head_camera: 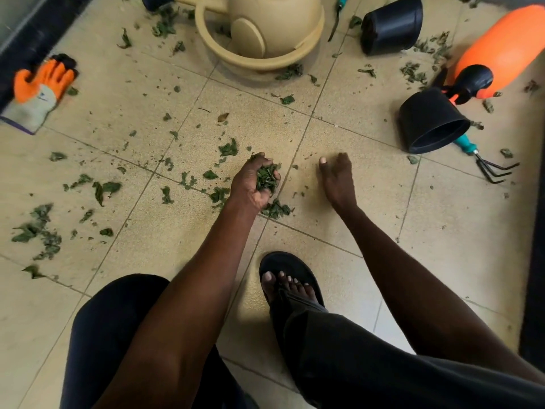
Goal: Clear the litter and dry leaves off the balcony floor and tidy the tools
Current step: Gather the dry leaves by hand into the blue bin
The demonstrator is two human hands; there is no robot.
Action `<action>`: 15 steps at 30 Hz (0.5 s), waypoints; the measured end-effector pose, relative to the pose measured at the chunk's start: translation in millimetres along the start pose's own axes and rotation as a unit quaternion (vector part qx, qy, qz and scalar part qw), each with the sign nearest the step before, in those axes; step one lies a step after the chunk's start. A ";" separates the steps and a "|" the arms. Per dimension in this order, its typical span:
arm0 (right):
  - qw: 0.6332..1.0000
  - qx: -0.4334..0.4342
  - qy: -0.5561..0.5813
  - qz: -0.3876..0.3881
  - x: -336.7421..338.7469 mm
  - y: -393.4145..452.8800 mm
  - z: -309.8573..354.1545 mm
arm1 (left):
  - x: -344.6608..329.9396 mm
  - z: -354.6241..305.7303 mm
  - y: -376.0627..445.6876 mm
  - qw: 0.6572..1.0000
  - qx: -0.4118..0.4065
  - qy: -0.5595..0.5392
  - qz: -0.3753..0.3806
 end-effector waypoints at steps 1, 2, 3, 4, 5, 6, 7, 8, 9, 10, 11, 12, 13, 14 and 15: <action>0.999 0.004 -0.047 0.017 -7.3 5.7 -7.8 | -0.3 0.0 -2.1 1.000 -0.001 0.002 0.005; 0.995 0.014 -0.093 0.033 -16.1 9.1 -10.6 | 2.5 1.3 -2.0 1.000 0.000 0.007 0.003; 0.989 0.036 -0.132 0.048 -26.4 11.7 -9.3 | 4.3 1.6 -1.9 1.000 0.002 0.006 0.005; 0.983 0.057 -0.163 0.065 -38.1 11.9 -5.5 | 8.9 1.3 1.6 1.000 0.003 0.000 0.000; 0.974 0.080 -0.192 0.084 -50.9 9.2 0.3 | 15.0 1.6 4.5 1.000 0.006 0.000 -0.015; 0.963 0.102 -0.223 0.110 -64.7 5.1 5.9 | 20.1 1.9 8.7 1.000 0.011 0.007 -0.023; 0.948 0.128 -0.254 0.140 -80.6 -0.6 12.0 | 22.2 2.4 11.5 1.000 0.016 0.008 -0.016; 0.934 0.154 -0.273 0.171 -95.1 -9.2 18.9 | 23.1 0.2 10.2 1.000 0.012 0.010 -0.013; 0.924 0.179 -0.273 0.200 -107.8 -19.7 25.6 | 23.2 -1.2 7.2 1.000 0.013 0.006 -0.008; 0.920 0.196 -0.254 0.225 -116.2 -30.4 31.5 | 23.3 -2.9 4.8 1.000 0.012 -0.005 -0.003; 0.924 0.205 -0.221 0.235 -118.4 -39.2 35.3 | 24.5 -5.0 3.1 1.000 0.009 -0.013 -0.002; 0.936 0.202 -0.186 0.220 -114.3 -45.1 35.5 | 29.5 -7.0 4.2 1.000 0.005 -0.017 -0.011; 0.952 0.190 -0.159 0.179 -104.4 -47.9 31.2 | 33.4 -8.4 6.7 1.000 0.004 -0.022 -0.017; 0.968 0.162 -0.147 0.121 -89.6 -49.8 20.7 | 38.2 -9.1 8.4 0.999 0.007 -0.021 -0.028; 0.980 0.111 -0.150 0.067 -75.3 -52.2 5.3 | 39.8 -11.5 5.3 0.999 0.007 -0.032 -0.030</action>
Point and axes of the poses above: each hand's wrist, its own y-axis towards the middle knuckle, its own x-axis out of the back of the hand, z = x × y, the point moved 10 cm from there along y, towards the middle knuckle, and after that the axes turned 6 degrees about y, right-handed, at the moved point
